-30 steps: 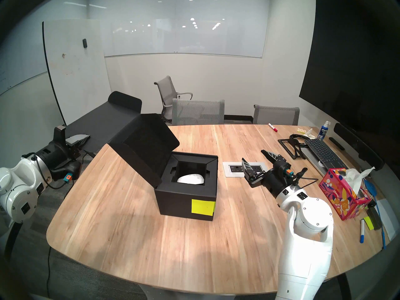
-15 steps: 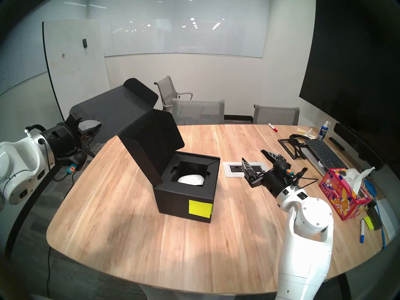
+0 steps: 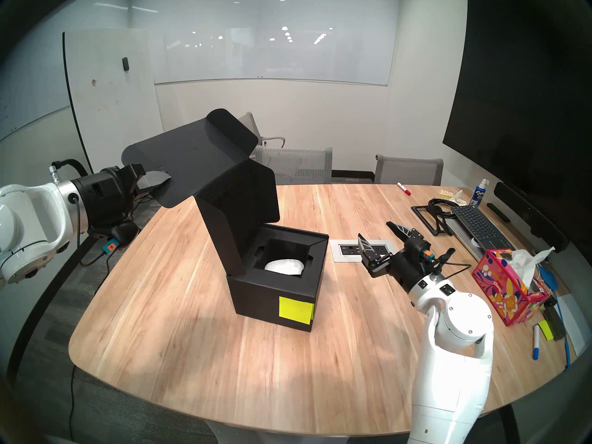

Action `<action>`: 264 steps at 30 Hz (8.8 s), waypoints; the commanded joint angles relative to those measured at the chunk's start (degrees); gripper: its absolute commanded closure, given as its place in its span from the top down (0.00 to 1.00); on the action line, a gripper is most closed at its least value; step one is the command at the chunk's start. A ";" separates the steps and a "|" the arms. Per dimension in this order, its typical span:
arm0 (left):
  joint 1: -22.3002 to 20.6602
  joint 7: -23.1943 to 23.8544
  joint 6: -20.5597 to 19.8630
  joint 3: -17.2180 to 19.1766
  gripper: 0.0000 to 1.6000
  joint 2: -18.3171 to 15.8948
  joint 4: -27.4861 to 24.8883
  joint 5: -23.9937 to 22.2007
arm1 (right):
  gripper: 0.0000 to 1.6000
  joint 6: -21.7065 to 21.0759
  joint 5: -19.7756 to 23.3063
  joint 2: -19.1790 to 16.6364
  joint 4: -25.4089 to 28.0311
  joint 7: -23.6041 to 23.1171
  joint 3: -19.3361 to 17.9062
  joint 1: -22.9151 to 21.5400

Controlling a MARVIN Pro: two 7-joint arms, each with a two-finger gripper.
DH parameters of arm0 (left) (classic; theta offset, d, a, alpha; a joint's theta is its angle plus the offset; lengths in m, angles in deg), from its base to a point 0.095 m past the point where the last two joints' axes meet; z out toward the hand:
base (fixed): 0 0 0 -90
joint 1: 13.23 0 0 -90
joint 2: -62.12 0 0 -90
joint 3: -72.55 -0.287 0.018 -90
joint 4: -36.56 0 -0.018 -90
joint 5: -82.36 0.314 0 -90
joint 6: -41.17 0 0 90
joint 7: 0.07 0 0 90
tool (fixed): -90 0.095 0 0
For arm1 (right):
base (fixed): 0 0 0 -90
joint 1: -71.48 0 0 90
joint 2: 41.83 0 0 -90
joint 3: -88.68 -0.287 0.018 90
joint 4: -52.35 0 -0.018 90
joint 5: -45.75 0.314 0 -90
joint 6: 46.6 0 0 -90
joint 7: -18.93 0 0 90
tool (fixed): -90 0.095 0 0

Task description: Open the box and place the mouse inside

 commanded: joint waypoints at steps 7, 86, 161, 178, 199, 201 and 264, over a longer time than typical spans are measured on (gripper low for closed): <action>-1.72 -3.24 6.90 -0.04 0.00 -2.11 -0.49 3.01 | 1.00 0.26 0.25 -0.09 1.02 0.06 -0.09 -0.63; -7.67 -25.81 17.08 -5.29 0.00 -3.00 -0.49 20.80 | 1.00 0.20 0.01 -0.12 -0.05 0.00 -0.01 -0.58; -9.81 -37.38 16.48 -13.31 0.00 -2.98 -0.49 24.13 | 1.00 -2.46 -0.89 -3.72 0.03 -2.02 -3.62 -2.24; -10.66 -38.38 15.84 -14.74 0.00 -2.98 -0.49 24.68 | 1.00 -5.90 0.63 -4.09 5.87 -5.86 0.96 -6.62; -11.89 -39.09 15.64 -16.15 0.00 -2.98 -0.49 25.47 | 1.00 -11.23 1.48 -5.67 9.95 -8.19 1.37 -11.84; -11.90 -39.14 15.64 -16.41 0.00 -2.98 -0.49 25.52 | 1.00 -11.61 1.39 -6.16 9.79 -8.02 0.21 -12.46; -13.63 -37.59 11.68 -24.36 0.00 -2.95 -0.49 25.86 | 1.00 -28.13 0.53 -5.95 6.56 -17.60 -19.21 3.94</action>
